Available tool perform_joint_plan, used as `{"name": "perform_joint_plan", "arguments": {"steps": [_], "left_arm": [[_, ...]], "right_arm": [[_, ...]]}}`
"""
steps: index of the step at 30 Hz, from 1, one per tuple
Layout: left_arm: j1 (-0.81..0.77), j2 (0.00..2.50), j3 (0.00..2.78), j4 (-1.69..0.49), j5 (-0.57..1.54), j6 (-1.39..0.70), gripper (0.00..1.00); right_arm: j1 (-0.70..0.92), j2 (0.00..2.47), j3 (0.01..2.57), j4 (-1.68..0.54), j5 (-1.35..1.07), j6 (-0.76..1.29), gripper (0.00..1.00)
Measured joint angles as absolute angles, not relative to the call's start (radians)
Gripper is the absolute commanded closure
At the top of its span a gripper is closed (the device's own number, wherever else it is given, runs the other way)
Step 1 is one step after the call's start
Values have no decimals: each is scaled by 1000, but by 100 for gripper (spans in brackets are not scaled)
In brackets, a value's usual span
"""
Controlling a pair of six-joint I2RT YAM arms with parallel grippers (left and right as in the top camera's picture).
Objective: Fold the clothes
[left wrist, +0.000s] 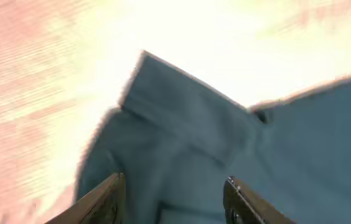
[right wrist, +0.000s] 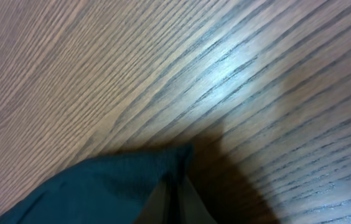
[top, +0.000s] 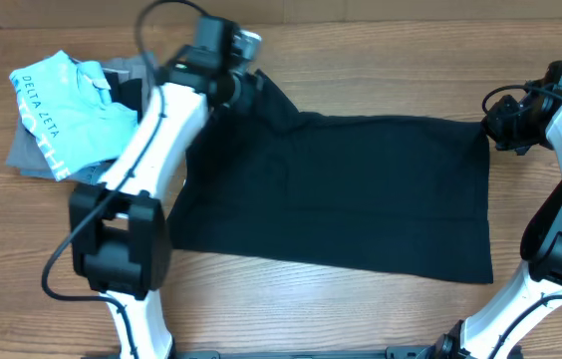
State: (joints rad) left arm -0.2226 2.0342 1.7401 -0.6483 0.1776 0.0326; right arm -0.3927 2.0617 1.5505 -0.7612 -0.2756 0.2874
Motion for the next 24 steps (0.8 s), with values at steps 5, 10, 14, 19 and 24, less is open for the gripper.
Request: {"name": "perform_joint_plan", "arguments": {"steps": [5, 10, 14, 19, 24], "left_arm": [[-113, 2128, 1741, -504, 362, 32, 45], [-94, 2269, 1740, -387, 487, 32, 44], [-106, 2329, 1741, -314, 538, 32, 45], [-112, 2380, 1741, -275, 558, 32, 51], [-112, 2393, 1741, -260, 558, 35, 89]], "right_arm": [[-393, 2062, 1551, -764, -282, 287, 96], [-393, 2062, 1551, -771, -283, 287, 96], [-393, 2062, 1551, -780, -284, 287, 96], [-393, 2062, 1551, -789, -284, 287, 96], [-393, 2062, 1551, -794, -284, 287, 96]]}}
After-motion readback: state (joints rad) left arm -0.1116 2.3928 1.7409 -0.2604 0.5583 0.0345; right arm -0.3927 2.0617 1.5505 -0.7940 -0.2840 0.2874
